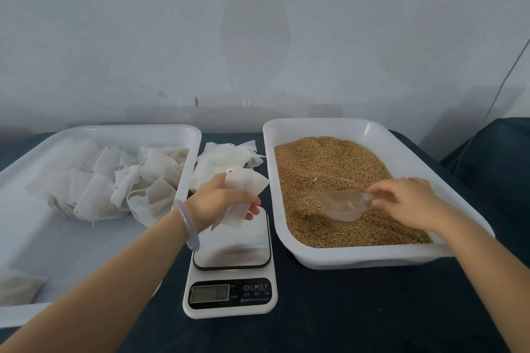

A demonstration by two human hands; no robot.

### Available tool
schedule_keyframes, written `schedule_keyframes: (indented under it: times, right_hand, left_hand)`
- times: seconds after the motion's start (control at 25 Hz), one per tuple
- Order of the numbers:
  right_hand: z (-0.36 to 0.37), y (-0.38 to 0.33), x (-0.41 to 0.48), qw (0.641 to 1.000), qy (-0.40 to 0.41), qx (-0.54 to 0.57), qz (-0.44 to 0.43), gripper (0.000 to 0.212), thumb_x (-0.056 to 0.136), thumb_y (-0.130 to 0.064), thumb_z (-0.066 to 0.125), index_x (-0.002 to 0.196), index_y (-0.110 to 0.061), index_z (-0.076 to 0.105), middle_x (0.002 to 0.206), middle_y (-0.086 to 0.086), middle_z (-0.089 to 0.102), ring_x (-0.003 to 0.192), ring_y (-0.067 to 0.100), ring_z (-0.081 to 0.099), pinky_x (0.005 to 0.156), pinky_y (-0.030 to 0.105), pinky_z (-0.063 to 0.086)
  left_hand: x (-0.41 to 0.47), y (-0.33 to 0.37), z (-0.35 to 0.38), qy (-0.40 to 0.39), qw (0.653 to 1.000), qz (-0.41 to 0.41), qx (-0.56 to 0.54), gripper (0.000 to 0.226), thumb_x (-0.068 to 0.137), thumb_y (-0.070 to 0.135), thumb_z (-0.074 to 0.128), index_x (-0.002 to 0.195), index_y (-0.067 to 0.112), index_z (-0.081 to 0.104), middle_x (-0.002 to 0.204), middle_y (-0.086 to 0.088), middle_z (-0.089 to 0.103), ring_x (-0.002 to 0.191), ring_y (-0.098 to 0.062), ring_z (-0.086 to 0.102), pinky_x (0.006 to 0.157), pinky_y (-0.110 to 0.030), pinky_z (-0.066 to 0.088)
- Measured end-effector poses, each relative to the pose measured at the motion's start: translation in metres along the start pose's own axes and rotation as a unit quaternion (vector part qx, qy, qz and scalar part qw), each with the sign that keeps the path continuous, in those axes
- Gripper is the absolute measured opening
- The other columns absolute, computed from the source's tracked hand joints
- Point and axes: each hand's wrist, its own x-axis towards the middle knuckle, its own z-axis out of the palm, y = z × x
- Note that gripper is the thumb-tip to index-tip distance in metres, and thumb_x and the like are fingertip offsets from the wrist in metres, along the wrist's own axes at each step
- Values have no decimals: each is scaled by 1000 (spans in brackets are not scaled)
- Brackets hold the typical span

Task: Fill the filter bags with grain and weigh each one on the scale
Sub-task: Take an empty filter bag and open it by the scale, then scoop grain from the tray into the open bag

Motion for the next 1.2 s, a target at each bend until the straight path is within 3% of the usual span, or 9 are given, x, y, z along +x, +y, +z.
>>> schedule_keyframes:
  times: [0.16, 0.28, 0.6, 0.72, 0.84, 0.96, 1.04, 1.12, 1.2]
  right_hand:
    - [-13, 11, -9, 1000, 26, -16, 4, 25, 89, -37, 59, 115, -41, 59, 111, -20, 62, 111, 9, 54, 112, 42, 21]
    - [-15, 13, -14, 999, 34, 4, 6, 26, 89, -36, 60, 115, -39, 60, 114, -18, 63, 112, 8, 54, 112, 41, 22]
    - [-19, 14, -25, 997, 42, 44, 39, 27, 89, -30, 61, 117, -32, 63, 117, -12, 64, 112, 13, 55, 106, 40, 33]
    - [-24, 14, -30, 995, 32, 78, 47, 27, 89, -27, 62, 116, -30, 64, 117, -9, 65, 112, 15, 55, 106, 42, 36]
    - [-36, 12, -35, 992, 36, 113, 38, 27, 89, -24, 62, 115, -29, 64, 114, -10, 64, 112, 14, 55, 104, 44, 38]
    - [-61, 9, -44, 981, 61, 183, 4, 24, 87, -22, 63, 105, -38, 63, 105, -22, 62, 101, 0, 55, 93, 31, 41]
    - [-78, 7, -49, 977, 72, 199, -15, 25, 86, -24, 63, 98, -46, 62, 98, -32, 62, 96, -15, 53, 86, 21, 38]
    - [-92, 6, -53, 977, 79, 199, -25, 24, 85, -29, 63, 96, -50, 62, 94, -39, 62, 94, -25, 50, 81, 15, 35]
    - [-101, 7, -56, 978, 85, 188, -30, 23, 85, -31, 62, 95, -52, 62, 94, -43, 60, 93, -29, 47, 79, 13, 35]
  left_hand:
    - [3, -1, 3, -1, 998, -29, -62, 20, 87, 17, 58, 97, 0, 61, 80, -15, 69, 70, -28, 69, 63, -36, 59]
    - [3, -4, 5, 0, 999, -36, -26, 27, 100, 16, 41, 95, 4, 64, 85, -13, 73, 67, -23, 69, 57, -32, 57]
    - [3, -4, 5, 69, 993, 42, 88, 6, 85, 13, 69, 89, 10, 68, 86, -10, 72, 66, -11, 68, 58, -22, 54]
    - [1, 6, 9, 52, 988, 78, 126, 22, 75, 13, 78, 95, 11, 68, 87, -5, 72, 71, -11, 66, 68, -25, 55]
    - [3, 22, 22, 44, 981, 116, 149, 37, 68, 18, 84, 98, 26, 64, 85, 7, 72, 77, -10, 68, 69, -25, 58]
    - [13, 34, 43, 55, 958, 140, 242, 40, 71, 34, 80, 104, 30, 59, 84, 11, 69, 70, -2, 63, 57, -24, 55]
    - [21, 36, 56, 53, 934, 150, 319, 25, 86, 40, 63, 105, 23, 60, 87, 6, 68, 73, -7, 63, 63, -26, 53]
    - [27, 31, 67, 49, 914, 169, 366, 34, 99, 37, 40, 86, 11, 60, 75, -6, 62, 67, -17, 57, 67, -29, 47]
    - [31, 23, 76, 61, 913, 189, 357, 39, 101, 28, 41, 71, 7, 53, 59, 1, 48, 54, -12, 42, 56, -20, 34]
